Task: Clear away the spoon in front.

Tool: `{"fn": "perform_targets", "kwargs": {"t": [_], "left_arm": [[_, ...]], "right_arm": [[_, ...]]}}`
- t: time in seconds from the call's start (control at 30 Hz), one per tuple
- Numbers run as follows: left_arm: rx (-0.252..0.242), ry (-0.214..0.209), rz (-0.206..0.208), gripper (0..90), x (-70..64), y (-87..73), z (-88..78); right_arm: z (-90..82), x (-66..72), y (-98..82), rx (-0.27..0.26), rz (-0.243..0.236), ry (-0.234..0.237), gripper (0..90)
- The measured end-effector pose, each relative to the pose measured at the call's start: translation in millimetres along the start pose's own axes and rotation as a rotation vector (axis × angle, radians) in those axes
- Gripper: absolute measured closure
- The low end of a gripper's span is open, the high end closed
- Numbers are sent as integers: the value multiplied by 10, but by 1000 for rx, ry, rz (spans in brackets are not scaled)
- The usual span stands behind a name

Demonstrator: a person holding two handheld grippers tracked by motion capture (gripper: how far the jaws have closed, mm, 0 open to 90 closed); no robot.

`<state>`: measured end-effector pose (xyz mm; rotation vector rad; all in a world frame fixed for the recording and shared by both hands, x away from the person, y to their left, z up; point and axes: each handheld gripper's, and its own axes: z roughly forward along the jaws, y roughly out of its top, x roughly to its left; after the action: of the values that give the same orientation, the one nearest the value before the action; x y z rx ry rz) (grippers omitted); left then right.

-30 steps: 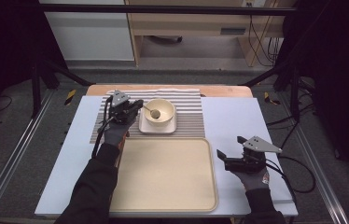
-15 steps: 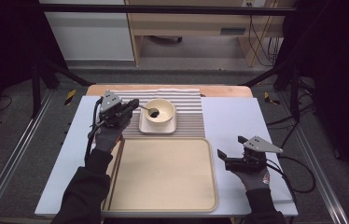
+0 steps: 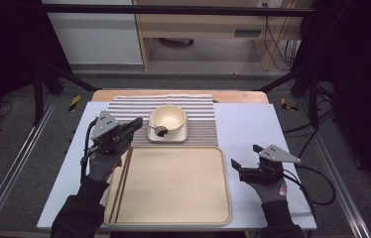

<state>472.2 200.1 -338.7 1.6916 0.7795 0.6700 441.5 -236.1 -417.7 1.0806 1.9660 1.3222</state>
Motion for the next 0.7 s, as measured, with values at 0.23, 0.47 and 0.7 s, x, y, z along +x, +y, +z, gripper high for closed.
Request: {"fn": "perform_targets", "kwargs": {"t": [0.23,0.47,0.7], "left_arm": [[24,-24,10,883,-130,-133,-144],[53,-51,20,882,-273,-242,-225],[90,-81,27,882,-406,-357,-255]], "right_arm": [[-7,7,1,-2,1,-1,62],[-22,7,4,-10,-2,-4,62],[-27,11,4,-13,-3,-2,62]]}}
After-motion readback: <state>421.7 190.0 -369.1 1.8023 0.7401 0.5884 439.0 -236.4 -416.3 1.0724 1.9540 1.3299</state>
